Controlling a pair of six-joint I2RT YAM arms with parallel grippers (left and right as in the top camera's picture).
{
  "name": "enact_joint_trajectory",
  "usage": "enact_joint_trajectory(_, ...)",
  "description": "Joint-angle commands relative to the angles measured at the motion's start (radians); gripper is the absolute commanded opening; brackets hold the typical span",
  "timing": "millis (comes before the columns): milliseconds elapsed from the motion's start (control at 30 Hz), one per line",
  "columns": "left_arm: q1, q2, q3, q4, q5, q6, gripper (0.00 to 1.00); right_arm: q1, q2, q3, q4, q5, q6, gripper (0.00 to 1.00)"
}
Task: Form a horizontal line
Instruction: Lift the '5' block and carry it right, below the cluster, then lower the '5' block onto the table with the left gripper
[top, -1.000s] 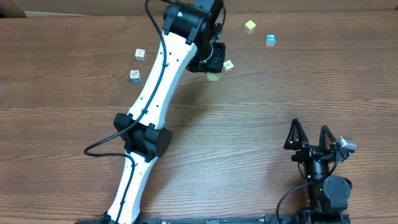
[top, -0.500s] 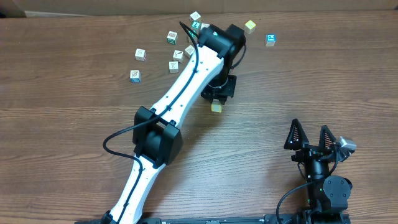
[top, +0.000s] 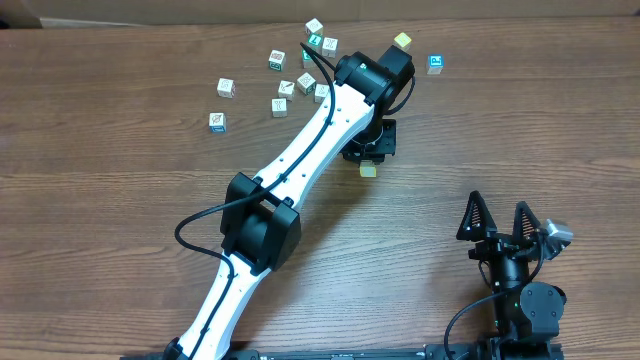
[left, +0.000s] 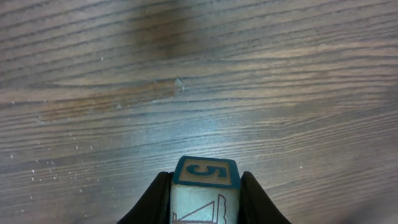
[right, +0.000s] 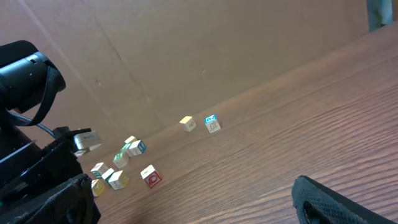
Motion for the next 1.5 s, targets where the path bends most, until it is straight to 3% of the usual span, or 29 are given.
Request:
enact_joint_trajectory(0,-0.013,-0.019,-0.016,-0.003,0.011,-0.065,0.04,-0.005,-0.006,-0.010,0.005,0.006,-0.007,1.00)
enact_joint_trajectory(900,-0.053,-0.015,-0.041,-0.002,-0.269,-0.265,0.04,-0.005,-0.006,-0.010,0.005,0.006,-0.007,1.00)
enact_joint_trajectory(1467,-0.071,-0.009,-0.041,0.032,-0.269,-0.282,0.05,-0.005,-0.006,-0.010,0.005,0.006,-0.007,1.00)
